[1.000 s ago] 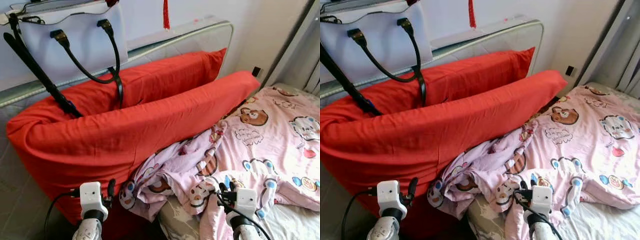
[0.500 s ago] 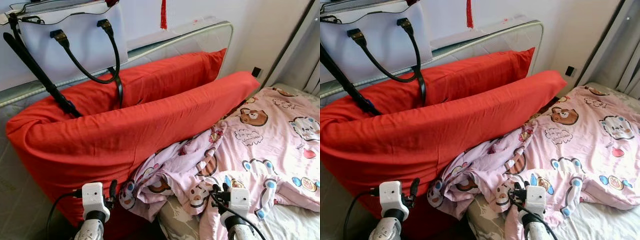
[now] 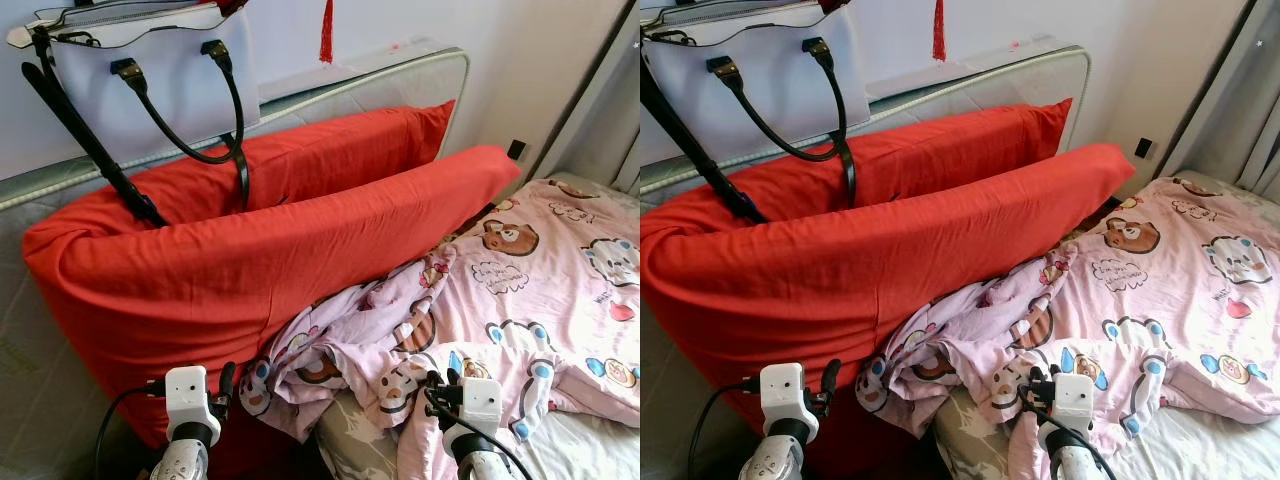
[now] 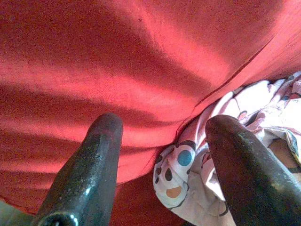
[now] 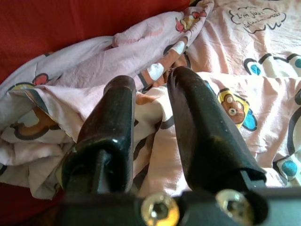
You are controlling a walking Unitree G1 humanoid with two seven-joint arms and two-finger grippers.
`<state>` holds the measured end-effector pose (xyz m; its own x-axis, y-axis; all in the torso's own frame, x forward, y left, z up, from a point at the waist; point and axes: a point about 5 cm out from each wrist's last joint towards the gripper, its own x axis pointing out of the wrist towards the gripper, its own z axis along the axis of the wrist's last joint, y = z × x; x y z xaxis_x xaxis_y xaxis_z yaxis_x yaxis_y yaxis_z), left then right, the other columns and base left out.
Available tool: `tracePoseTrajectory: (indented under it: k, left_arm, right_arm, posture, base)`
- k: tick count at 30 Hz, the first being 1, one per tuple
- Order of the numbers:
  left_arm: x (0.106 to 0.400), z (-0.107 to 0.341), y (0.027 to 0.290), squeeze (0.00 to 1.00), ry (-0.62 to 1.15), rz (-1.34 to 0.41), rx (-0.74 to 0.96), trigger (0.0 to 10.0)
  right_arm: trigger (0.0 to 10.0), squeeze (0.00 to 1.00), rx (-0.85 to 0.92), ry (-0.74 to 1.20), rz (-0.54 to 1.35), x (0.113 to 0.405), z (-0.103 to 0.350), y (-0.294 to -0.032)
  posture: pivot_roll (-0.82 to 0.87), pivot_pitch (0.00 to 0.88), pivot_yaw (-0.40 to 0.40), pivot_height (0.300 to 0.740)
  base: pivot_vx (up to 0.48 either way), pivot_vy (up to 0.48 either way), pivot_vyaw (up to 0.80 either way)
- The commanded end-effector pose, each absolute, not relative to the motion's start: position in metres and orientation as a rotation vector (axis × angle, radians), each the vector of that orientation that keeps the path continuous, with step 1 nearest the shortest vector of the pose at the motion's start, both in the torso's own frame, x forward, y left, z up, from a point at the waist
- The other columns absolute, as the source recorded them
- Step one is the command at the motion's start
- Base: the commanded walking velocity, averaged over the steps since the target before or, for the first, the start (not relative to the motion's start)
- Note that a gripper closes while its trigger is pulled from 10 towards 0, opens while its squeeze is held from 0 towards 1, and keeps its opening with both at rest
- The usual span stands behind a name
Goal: Clean up the room
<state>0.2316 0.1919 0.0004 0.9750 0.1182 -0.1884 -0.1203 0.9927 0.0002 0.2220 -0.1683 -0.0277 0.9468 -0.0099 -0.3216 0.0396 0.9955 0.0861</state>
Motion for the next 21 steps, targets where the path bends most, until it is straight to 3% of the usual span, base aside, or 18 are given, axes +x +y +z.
tracePoseTrajectory:
  k: [1, 14, 21]
  left_arm:
    - [0.2318, 0.0010, 0.1901, 0.00, 0.192, 0.120, -0.014, 10.0]
    - [0.2320, -0.0016, 0.1885, 0.00, 0.201, 0.112, -0.018, 10.0]
    - [0.2331, -0.0022, 0.1890, 0.00, 0.204, 0.110, -0.018, 10.0]
  right_arm:
    - [10.0, 0.00, 0.087, 0.338, -0.016, 0.2219, -0.0294, -0.1667]
    - [10.0, 0.00, 0.091, 0.355, -0.009, 0.2219, -0.0315, -0.1654]
    - [10.0, 0.00, 0.095, 0.337, 0.001, 0.2211, -0.0308, -0.1650]
  posture:
    - [-0.04, 0.007, -0.042, 0.688]
    - [-0.04, 0.010, -0.043, 0.688]
    - [-0.04, 0.011, -0.043, 0.653]
  base:
    - [0.000, 0.000, 0.00]
    - [0.000, 0.000, 0.00]
    - [0.000, 0.000, 0.00]
